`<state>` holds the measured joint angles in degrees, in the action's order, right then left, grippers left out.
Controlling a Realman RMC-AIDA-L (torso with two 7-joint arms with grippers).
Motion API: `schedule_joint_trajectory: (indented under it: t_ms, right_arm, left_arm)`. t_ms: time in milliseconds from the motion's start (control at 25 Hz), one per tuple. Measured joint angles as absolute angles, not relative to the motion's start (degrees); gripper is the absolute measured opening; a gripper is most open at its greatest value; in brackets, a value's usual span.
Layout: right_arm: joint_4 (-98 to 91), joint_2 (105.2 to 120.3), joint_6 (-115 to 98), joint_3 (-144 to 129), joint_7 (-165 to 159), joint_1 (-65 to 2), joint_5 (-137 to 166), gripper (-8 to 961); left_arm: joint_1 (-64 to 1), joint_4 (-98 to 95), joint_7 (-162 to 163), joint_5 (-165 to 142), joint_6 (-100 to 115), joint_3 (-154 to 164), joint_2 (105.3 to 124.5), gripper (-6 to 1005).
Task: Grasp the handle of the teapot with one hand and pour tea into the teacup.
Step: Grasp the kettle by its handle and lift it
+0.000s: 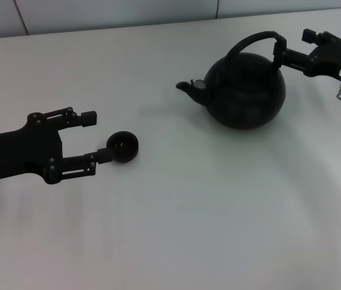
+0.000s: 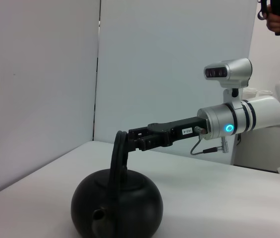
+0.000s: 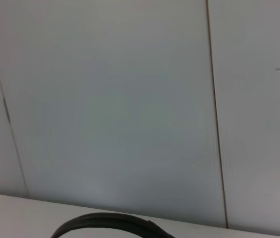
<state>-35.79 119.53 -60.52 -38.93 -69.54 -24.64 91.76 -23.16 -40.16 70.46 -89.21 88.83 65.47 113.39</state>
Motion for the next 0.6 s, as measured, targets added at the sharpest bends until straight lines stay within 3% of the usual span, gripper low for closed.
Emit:
schedule_joint_trajectory:
  t_ms: [600]
  right_arm:
    - [-33.96,119.43,-58.21,-38.93,-68.43,-26.45,91.75,825]
  left_arm:
    - [-23.68,-40.16,70.49,-89.21,87.25,65.47,113.37,764]
